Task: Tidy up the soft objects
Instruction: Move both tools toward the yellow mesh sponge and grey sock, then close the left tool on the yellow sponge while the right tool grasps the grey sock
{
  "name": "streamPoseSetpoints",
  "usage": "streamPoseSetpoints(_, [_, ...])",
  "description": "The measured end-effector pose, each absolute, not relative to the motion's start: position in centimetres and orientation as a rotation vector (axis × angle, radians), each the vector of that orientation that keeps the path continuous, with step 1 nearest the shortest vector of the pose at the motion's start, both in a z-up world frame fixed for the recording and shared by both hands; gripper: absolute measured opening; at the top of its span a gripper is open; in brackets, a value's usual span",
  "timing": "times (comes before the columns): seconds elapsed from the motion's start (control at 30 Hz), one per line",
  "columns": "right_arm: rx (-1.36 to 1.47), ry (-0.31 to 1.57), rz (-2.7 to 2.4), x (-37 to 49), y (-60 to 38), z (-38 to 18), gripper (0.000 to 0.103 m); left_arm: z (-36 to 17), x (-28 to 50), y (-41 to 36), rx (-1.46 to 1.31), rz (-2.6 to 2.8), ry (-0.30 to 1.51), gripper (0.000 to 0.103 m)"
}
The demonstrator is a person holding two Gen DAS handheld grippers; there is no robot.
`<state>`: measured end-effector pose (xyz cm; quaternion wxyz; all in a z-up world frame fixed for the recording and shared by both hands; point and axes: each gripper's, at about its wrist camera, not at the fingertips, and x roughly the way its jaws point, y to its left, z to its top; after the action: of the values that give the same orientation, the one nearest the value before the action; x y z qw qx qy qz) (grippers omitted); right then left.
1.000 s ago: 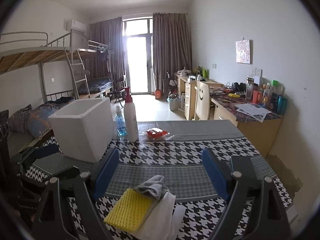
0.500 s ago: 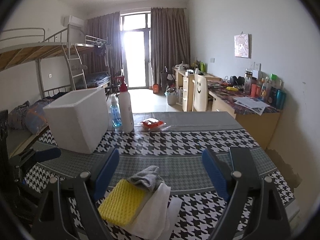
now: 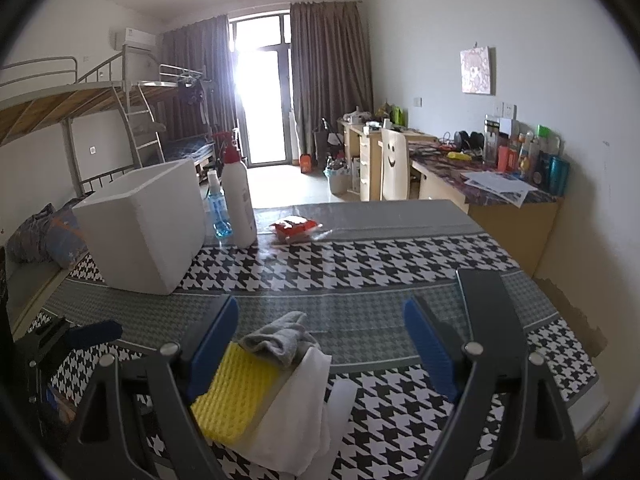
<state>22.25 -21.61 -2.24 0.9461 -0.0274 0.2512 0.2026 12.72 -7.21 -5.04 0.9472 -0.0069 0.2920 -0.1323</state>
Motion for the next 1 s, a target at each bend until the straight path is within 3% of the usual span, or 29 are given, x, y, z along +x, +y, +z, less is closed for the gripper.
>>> streamPoseSetpoints(0.23, [-0.062, 0.526, 0.418, 22.3, -21.5, -2.8, 0.088, -6.4, 12.6, -8.6, 0.015, -0.319, 0.637, 0.097])
streamPoseSetpoints(0.47, [-0.05, 0.559, 0.415, 22.9, -21.6, -3.5, 0.088, -8.0, 13.6, -9.6, 0.041, -0.363, 0.715, 0.066])
streamPoseSetpoints(0.7, [-0.052, 0.566, 0.422, 23.1, -21.4, -3.8, 0.088, -9.2, 14.5, -9.9, 0.05, -0.38, 0.77, 0.043])
streamPoseSetpoints(0.77, [-0.052, 0.569, 0.424, 23.3, -21.4, -3.9, 0.088, -9.3, 14.6, -9.8, 0.041, -0.382, 0.775, 0.028])
streamPoseSetpoints(0.87, [-0.052, 0.573, 0.425, 23.5, -21.3, -4.1, 0.088, -9.1, 14.6, -9.3, 0.027, -0.38, 0.772, 0.015])
streamPoseSetpoints(1.0, [-0.054, 0.576, 0.426, 23.6, -21.1, -4.2, 0.088, -8.7, 14.4, -8.3, 0.02, -0.359, 0.756, 0.012])
